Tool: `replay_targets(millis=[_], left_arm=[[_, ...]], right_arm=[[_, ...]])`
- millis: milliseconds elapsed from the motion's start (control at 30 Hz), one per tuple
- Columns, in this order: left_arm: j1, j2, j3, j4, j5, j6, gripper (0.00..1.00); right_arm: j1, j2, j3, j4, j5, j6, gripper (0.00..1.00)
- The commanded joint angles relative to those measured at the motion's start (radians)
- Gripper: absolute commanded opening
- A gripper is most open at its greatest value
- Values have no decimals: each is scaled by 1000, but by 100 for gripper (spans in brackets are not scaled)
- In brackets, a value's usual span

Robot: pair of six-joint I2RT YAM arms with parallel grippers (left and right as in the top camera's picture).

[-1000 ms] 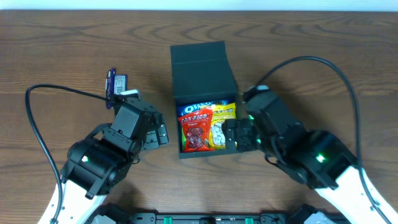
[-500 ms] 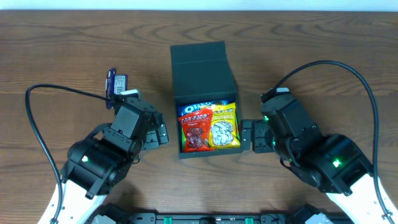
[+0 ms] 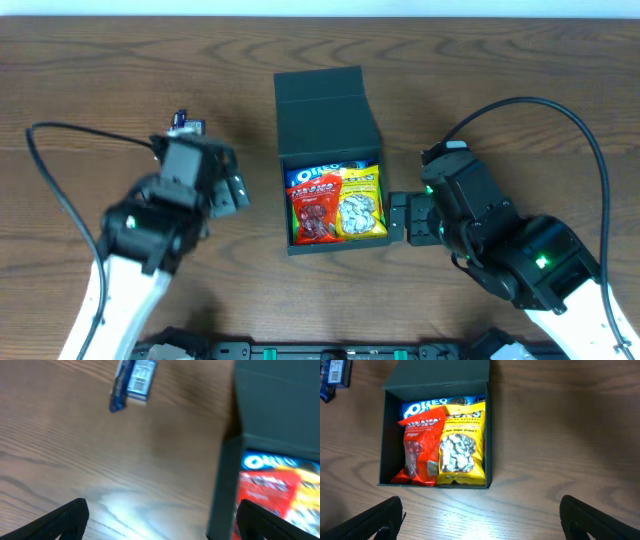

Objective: Pack container
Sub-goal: 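Reach the left gripper to the blue snack bar and grasp it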

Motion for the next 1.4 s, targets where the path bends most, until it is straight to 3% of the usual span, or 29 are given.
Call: replay_targets(millis=[0, 233, 467, 767, 867, 1067, 1367], left_arm=[[113, 70, 21, 26, 96, 130, 95], [280, 228, 21, 142, 153, 273, 95], [330, 375, 21, 313, 151, 412, 96], [396, 515, 21, 507, 159, 439, 100], [418, 560, 21, 537, 160, 439, 89], [449, 639, 21, 602, 152, 449, 85], [503, 707, 23, 650, 153, 440, 68]], right_arm=[[-11, 1, 16, -2, 18, -17, 99], [-11, 1, 16, -2, 18, -17, 99], [-11, 1, 16, -2, 18, -17, 99], [-11, 2, 16, -2, 18, -17, 99], [-11, 2, 16, -2, 18, -17, 99], [-11, 2, 16, -2, 18, -17, 99], [-11, 2, 16, -2, 18, -17, 99]])
